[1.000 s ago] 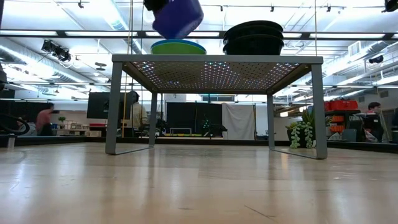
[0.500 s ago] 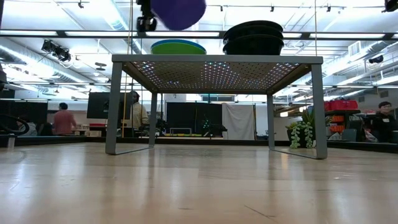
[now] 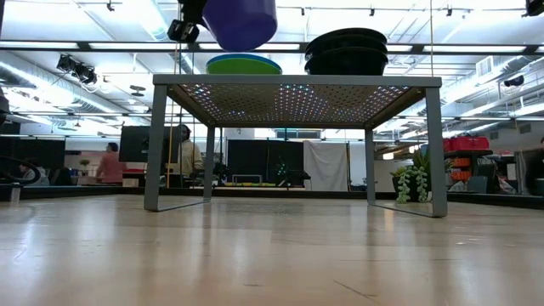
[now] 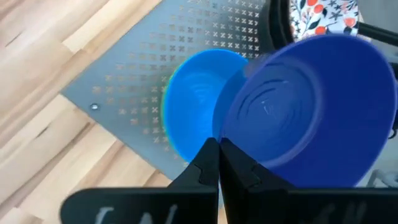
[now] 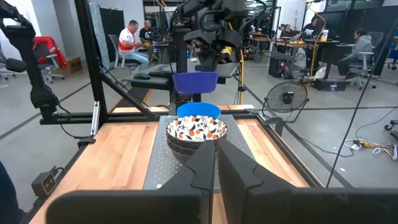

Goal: Pick & Place Mini bowls
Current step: Stack the dark blue bowl on top of the other light blue bowls on the shelf

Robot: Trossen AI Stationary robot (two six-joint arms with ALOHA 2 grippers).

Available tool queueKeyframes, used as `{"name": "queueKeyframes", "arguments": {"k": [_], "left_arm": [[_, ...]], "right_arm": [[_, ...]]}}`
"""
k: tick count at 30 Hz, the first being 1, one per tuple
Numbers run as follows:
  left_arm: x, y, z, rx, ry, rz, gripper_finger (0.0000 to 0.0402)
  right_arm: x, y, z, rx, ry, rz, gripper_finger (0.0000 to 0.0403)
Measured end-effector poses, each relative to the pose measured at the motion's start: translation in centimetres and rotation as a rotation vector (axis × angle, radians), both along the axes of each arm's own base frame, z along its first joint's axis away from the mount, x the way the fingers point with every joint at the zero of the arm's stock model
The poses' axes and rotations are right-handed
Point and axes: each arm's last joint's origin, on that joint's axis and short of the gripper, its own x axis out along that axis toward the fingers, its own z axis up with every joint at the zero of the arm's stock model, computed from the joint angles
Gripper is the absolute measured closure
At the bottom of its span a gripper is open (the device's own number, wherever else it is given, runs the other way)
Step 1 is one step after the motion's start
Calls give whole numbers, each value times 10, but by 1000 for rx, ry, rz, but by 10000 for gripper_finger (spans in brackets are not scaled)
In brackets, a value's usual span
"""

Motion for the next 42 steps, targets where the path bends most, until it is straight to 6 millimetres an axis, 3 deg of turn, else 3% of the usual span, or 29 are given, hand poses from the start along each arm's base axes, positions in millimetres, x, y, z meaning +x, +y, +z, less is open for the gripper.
{"name": "queueKeyframes", "arguments": {"k": [9,18,42], "left_arm": [[8,-9,-2,54,22,54,402],[20,-3,-13,78,44,22,401],[26,3,-29,81,129,-92,401]], "right_arm": [[0,0,0,0,0,0,380],[0,0,0,0,1,0,380],[0,0,0,0,1,0,380]]}}
